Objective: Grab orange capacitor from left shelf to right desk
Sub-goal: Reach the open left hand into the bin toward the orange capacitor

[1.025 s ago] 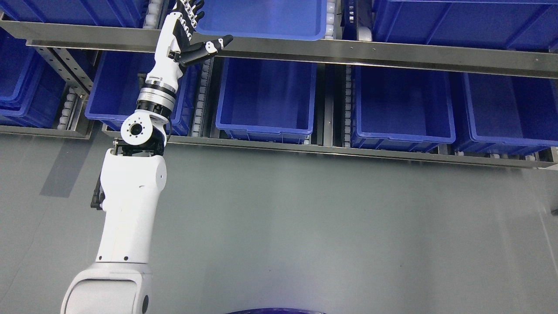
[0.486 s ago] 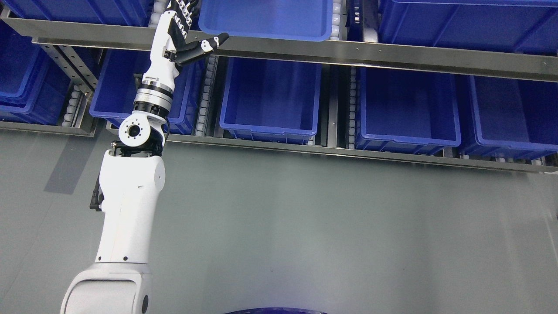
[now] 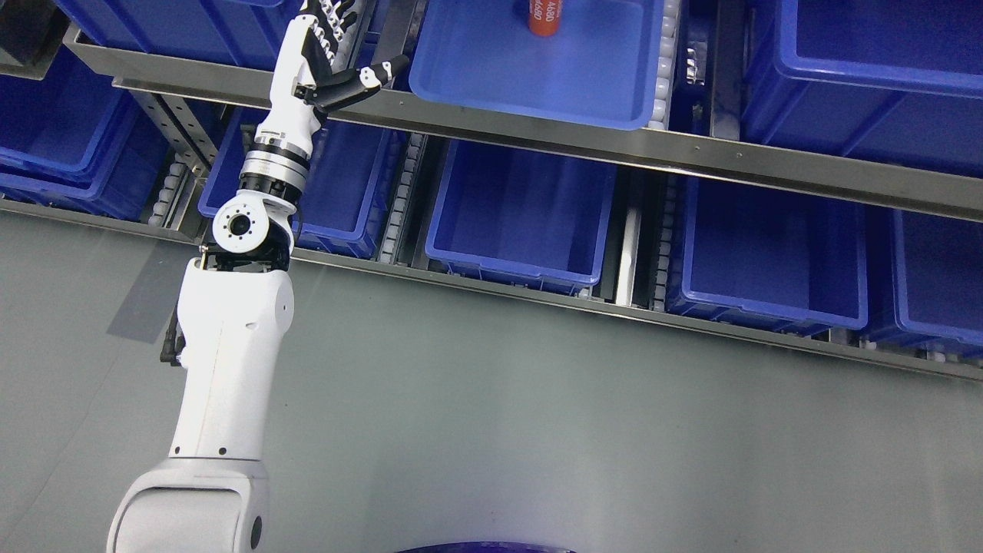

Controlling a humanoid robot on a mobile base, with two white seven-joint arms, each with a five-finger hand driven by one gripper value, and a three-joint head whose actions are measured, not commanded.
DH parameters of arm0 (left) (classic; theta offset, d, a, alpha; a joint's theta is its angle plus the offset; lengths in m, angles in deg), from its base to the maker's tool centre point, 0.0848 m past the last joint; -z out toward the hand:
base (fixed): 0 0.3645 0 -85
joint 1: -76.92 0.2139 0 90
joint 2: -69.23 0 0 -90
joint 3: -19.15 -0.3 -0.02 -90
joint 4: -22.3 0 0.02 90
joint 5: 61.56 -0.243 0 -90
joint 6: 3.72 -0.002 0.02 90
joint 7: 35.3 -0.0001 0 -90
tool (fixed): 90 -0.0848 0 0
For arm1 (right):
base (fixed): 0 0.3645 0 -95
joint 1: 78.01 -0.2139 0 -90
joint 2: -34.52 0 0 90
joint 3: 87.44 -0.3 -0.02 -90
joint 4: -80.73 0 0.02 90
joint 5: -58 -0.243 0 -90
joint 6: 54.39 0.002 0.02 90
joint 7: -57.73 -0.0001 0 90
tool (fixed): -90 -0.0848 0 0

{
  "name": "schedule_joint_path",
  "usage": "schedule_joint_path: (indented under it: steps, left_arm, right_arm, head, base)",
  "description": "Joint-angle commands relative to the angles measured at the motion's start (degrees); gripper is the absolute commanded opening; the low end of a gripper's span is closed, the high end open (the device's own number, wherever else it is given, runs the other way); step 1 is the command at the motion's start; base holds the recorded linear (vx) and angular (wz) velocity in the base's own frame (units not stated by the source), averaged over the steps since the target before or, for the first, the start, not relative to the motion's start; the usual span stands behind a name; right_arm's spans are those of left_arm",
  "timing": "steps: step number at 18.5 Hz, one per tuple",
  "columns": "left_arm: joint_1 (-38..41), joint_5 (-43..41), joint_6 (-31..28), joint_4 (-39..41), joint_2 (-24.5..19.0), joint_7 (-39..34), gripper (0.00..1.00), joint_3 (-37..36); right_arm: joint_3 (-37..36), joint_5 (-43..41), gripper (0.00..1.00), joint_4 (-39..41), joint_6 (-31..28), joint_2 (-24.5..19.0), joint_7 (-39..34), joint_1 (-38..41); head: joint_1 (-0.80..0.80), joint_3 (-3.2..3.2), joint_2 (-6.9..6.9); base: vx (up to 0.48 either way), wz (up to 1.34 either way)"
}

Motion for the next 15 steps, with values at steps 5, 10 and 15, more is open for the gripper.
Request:
schedule_joint_path:
  steps: [5, 10, 15]
  left_arm:
    - [-0.3, 0.0, -2.1, -0.3, -1.0, 0.3, 1.0, -14.9]
    - [-0.2, -0.3, -5.5, -0.4, -1.0, 0.1, 1.0, -15.9]
    - [1.8, -0.5, -5.5, -0.3, -1.0, 0.1, 1.0, -13.2]
  right_arm:
    - [-0.6, 0.0, 1.0, 1.3, -0.2, 1.0, 0.0, 1.9]
    - [-0.7, 0.0, 1.0, 1.3, -0.2, 1.0, 0.0, 1.9]
    - [-0.6, 0.0, 1.0, 1.3, -0.2, 1.0, 0.0, 1.9]
  head:
    - [0.0, 0.0, 0.0]
    - [0.0, 0.0, 0.0]
    - [0.0, 0.0, 0.0]
  base:
    - [0.205, -0.05]
    - [0.203, -0.17]
    - [0.173, -0.14]
